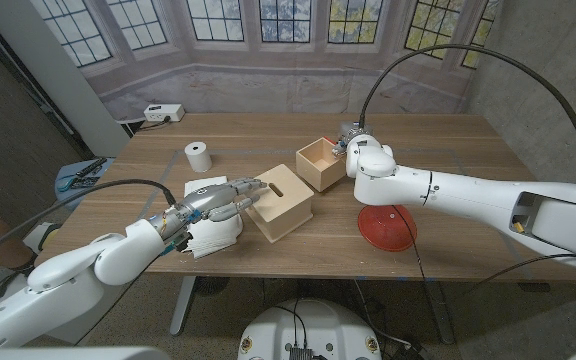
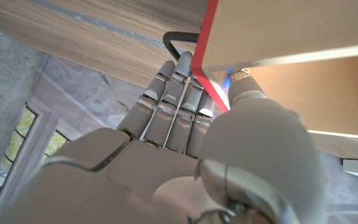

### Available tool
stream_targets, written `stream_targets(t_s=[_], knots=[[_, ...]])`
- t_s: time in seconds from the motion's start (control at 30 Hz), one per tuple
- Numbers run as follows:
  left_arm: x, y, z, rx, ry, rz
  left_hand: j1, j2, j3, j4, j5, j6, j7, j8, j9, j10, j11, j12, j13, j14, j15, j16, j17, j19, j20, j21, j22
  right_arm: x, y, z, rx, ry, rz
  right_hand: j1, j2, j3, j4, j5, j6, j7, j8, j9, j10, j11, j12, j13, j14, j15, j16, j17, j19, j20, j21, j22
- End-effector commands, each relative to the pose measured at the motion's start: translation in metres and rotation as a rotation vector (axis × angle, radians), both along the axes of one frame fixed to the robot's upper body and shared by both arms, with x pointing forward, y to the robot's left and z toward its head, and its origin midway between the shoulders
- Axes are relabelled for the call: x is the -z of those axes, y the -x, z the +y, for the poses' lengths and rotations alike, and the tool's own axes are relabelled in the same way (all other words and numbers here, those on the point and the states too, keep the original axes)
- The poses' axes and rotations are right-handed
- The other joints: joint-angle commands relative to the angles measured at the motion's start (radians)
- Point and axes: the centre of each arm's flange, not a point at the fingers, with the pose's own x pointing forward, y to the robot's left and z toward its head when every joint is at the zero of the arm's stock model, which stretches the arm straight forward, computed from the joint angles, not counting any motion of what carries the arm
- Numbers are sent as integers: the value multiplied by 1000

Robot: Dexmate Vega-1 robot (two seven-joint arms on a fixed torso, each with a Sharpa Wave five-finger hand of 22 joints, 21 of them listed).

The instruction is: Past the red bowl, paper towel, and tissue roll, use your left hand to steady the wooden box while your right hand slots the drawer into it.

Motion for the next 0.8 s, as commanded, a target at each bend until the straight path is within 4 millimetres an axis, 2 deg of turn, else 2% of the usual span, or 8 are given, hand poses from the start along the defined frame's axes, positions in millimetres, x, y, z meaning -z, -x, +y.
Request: stream_targets(t_s=[0.03, 0.3, 0.8], knots=[[-10, 2, -3, 18, -5, -31, -3, -7, 6, -1, 0, 8, -3, -2, 3, 4, 2, -2, 5, 8, -1, -3, 0, 5, -6, -1, -1, 5, 9, -5, 13, -8, -14, 36, 19, -3, 1, 6, 71, -62, 5, 4, 18, -13, 5, 4, 12, -108, 0, 3, 11, -26, 2, 5], [-17, 4, -2, 19, -1, -53, -3, -8, 8, -2, 0, 10, -3, -1, 3, 5, 0, -2, 5, 8, -2, -3, 0, 6, -7, -1, -1, 8, 12, -5, 12, -6, -17, 40, 19, -5, 1, 5, 77, -61, 5, 4, 21, -11, 5, 3, 13, -108, -1, 3, 13, -26, 2, 5], [-16, 1, -3, 23, 2, -54, -4, -9, 11, -2, 0, 11, -1, -2, 3, 5, 1, -2, 5, 9, -1, -3, 0, 6, -6, -1, -1, 17, 19, 0, 9, -3, -2, 42, 20, -9, 3, 5, 79, -60, 3, 4, 25, -11, 6, 6, 17, -107, -2, 3, 14, -25, 2, 5]])
